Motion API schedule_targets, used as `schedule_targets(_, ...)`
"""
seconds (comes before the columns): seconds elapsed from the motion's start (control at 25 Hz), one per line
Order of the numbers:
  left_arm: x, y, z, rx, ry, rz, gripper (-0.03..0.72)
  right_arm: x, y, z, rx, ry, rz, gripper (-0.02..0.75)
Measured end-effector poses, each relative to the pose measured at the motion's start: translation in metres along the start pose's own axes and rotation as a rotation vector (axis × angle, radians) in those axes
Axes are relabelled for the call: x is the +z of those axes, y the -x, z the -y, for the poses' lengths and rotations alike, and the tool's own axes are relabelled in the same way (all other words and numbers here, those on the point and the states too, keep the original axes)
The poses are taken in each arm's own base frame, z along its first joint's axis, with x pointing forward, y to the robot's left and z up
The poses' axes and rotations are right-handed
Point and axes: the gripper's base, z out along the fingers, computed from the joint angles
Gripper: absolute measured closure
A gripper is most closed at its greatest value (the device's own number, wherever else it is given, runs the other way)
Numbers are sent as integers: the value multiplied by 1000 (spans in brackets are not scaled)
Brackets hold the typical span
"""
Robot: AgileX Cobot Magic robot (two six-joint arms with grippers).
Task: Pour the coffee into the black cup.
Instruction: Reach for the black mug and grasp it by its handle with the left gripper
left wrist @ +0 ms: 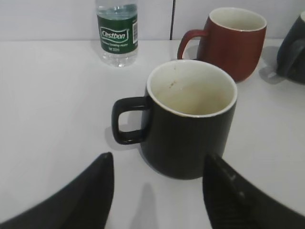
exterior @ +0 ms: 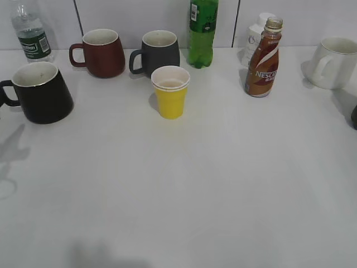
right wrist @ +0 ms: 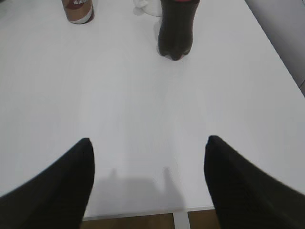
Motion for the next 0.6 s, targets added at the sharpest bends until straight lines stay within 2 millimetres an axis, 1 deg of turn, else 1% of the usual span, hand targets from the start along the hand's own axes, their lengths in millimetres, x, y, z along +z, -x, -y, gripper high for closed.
schedule_targets(0.12, 7, -3, 0, -4, -5, 19, 256, 0, 0, 0, 0, 0, 0, 177)
schedule_targets(0.32, 22, -16, -2, -28, 2, 4, 259, 0, 0, 0, 0, 0, 0, 177)
schedule_targets(0.48, 31, -20, -5, -69, 29, 59, 257, 0, 0, 0, 0, 0, 0, 177)
schedule_targets(0.6, 36, -20, -12, -143, 102, 122, 237, 0, 0, 0, 0, 0, 0, 177)
